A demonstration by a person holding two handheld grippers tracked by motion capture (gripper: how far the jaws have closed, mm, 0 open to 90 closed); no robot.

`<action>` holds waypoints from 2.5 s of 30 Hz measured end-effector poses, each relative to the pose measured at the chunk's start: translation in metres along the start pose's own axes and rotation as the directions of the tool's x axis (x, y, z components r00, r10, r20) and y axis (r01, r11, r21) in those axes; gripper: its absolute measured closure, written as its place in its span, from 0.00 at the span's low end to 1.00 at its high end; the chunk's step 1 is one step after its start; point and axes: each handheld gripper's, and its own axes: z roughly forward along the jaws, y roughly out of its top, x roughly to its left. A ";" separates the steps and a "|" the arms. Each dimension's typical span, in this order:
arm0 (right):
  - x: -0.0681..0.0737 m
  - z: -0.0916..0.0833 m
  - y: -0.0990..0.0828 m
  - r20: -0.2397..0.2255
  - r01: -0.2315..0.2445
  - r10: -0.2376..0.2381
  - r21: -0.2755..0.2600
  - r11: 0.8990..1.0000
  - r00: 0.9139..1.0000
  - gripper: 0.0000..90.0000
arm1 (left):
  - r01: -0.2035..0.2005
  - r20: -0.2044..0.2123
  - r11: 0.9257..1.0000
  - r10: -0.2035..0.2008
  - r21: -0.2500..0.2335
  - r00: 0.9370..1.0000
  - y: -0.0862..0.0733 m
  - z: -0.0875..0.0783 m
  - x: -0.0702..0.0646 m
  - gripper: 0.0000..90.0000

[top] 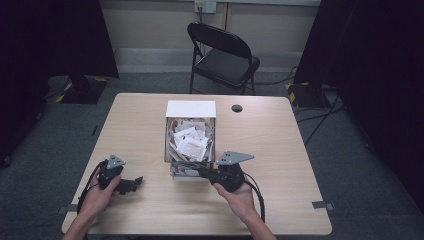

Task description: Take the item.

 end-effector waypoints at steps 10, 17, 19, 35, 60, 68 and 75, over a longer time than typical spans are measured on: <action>0.006 -0.007 0.007 -0.009 0.013 -0.014 -0.021 1.000 1.000 1.00 | 0.000 0.000 1.000 0.000 0.001 1.000 0.000 0.000 0.000 0.00; 0.008 -0.013 0.012 -0.018 0.018 -0.018 -0.027 0.999 1.000 1.00 | 0.000 0.000 1.000 0.000 0.000 1.000 0.000 0.000 0.000 0.00; 0.008 -0.013 0.012 -0.018 0.019 -0.019 -0.029 0.999 1.000 1.00 | 0.000 0.000 1.000 0.000 0.000 1.000 0.000 0.000 0.000 0.00; 0.018 -0.019 0.017 -0.043 0.034 -0.035 -0.042 0.999 0.998 1.00 | 0.000 0.000 1.000 0.000 0.001 1.000 0.000 0.000 0.000 0.00; 0.027 -0.038 0.009 -0.060 0.009 -0.012 -0.045 0.999 0.998 1.00 | 0.000 0.000 1.000 0.000 0.000 1.000 0.000 0.000 0.000 0.00; 0.025 -0.049 -0.001 -0.048 -0.011 0.009 -0.042 0.999 0.999 1.00 | 0.000 0.000 1.000 0.000 0.000 1.000 0.000 0.000 0.000 0.00; 0.022 -0.059 -0.006 -0.033 -0.019 0.017 -0.046 0.999 0.999 1.00 | 0.000 0.000 1.000 0.000 0.001 1.000 0.000 0.000 0.000 0.00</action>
